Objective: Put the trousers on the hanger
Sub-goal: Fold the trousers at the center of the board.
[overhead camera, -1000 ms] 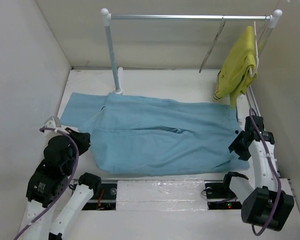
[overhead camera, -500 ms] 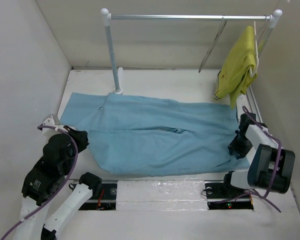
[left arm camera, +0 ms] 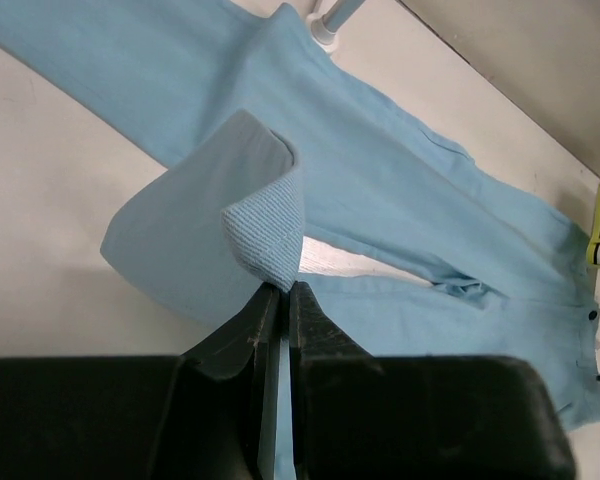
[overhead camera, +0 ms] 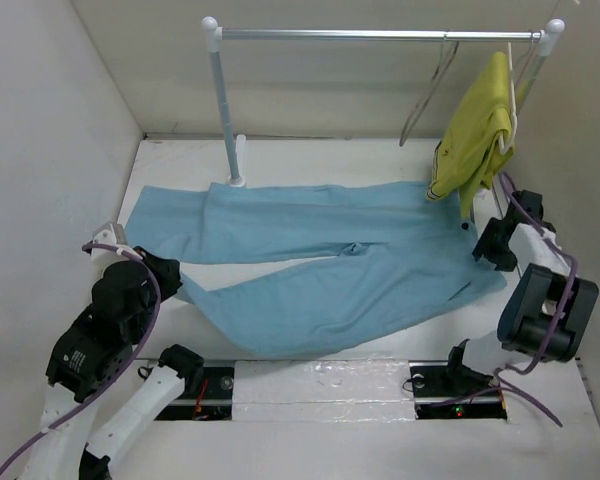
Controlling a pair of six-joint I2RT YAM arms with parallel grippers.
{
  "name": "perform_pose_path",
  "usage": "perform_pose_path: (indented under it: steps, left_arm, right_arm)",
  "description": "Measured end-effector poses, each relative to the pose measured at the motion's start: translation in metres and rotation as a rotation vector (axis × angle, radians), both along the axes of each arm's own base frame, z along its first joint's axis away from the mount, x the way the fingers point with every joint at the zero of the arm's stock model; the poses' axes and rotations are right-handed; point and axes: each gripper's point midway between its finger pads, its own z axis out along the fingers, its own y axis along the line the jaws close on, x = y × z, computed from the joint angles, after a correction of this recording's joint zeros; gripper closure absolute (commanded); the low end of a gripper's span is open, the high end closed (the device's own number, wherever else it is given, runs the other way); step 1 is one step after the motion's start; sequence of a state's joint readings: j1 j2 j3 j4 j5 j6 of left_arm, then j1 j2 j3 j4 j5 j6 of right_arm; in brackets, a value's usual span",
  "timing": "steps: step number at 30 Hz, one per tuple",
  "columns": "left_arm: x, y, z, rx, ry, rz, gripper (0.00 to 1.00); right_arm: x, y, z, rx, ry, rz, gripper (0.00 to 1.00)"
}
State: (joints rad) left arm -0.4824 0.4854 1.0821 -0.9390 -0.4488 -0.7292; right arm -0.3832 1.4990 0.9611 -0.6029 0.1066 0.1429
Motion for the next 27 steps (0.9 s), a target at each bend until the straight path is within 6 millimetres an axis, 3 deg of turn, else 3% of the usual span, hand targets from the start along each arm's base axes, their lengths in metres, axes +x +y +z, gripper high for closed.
perform_pose_path:
  steps: [2,5,9,12,17,20,21,25,27]
  left_arm:
    - [0.0,-0.001,0.0,-0.002,0.002,-0.005,1.0]
    - [0.0,-0.003,0.001,-0.002,-0.004,-0.014,1.0]
    - [-0.001,-0.002,0.002,0.008,-0.011,-0.016,1.0]
    - [-0.003,0.003,0.005,0.018,-0.018,-0.006,1.0]
    - [-0.005,0.007,0.006,0.03,-0.017,0.006,1.0]
    - [-0.006,0.007,0.005,0.033,-0.014,0.006,1.0]
    - [-0.006,0.007,0.005,0.033,-0.014,0.006,1.0]
    - [-0.007,0.008,0.004,0.036,-0.008,0.006,1.0]
    - [-0.007,0.009,0.003,0.04,-0.004,0.007,1.0]
  right_arm:
    - [-0.011,-0.011,0.014,-0.025,-0.049,-0.047,0.4]
    - [-0.05,-0.022,0.021,-0.054,-0.084,-0.147,0.39]
    - [-0.099,-0.017,-0.011,-0.012,-0.037,-0.248,0.38]
    - [-0.116,-0.004,-0.041,0.083,-0.013,-0.275,0.36]
    - [-0.081,-0.018,-0.038,0.092,-0.141,-0.184,0.38]
    - [-0.071,-0.02,-0.035,0.095,-0.187,-0.138,0.51]
    - [-0.071,-0.02,-0.035,0.096,-0.2,-0.131,0.51]
    - [-0.075,-0.015,-0.033,0.099,-0.253,-0.12,0.33]
    - [-0.072,-0.014,-0.034,0.103,-0.269,-0.087,0.32]
